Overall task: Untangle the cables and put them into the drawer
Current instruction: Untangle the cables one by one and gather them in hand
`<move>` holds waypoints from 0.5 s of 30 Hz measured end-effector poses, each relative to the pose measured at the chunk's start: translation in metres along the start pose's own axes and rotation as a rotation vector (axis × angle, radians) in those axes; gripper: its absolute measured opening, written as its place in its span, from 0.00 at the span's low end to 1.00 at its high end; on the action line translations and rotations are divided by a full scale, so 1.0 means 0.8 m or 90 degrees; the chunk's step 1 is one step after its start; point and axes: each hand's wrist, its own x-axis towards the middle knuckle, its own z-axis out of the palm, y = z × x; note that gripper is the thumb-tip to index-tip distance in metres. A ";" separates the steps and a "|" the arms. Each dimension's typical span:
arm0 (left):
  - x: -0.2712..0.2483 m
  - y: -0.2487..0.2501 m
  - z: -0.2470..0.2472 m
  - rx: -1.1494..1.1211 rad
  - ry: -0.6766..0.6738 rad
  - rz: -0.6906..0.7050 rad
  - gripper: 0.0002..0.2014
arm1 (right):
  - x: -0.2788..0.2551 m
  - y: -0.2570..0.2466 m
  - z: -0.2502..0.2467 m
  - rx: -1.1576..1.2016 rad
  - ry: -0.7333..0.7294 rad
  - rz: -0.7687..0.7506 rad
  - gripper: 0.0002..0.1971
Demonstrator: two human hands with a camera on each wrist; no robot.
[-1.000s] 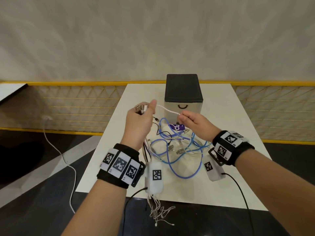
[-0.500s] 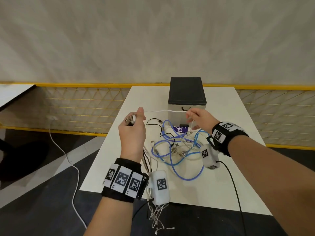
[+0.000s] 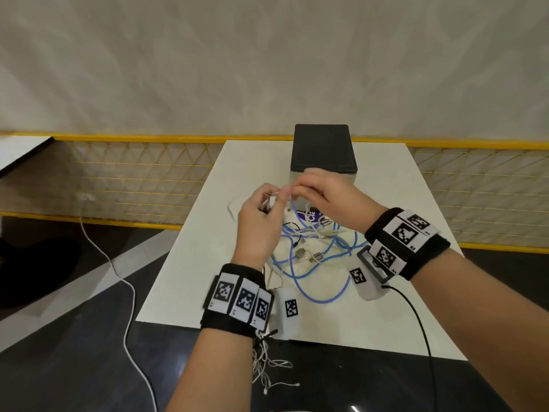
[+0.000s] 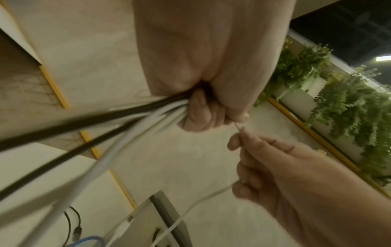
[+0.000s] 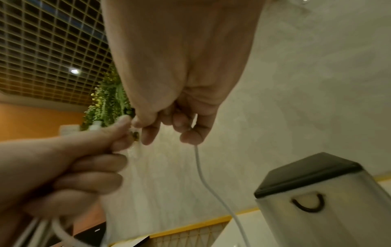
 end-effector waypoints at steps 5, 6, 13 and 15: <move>0.003 0.018 -0.014 -0.107 0.121 0.022 0.13 | -0.029 0.024 0.010 0.079 -0.046 0.164 0.14; 0.007 0.018 -0.020 -0.148 0.163 0.013 0.13 | -0.037 0.035 0.014 0.090 -0.049 0.196 0.15; 0.010 0.004 -0.043 -0.142 0.232 -0.028 0.04 | -0.052 0.054 0.016 0.100 0.005 0.259 0.14; 0.005 0.000 -0.041 -0.080 0.213 -0.011 0.12 | -0.044 0.043 0.009 0.087 0.012 0.229 0.13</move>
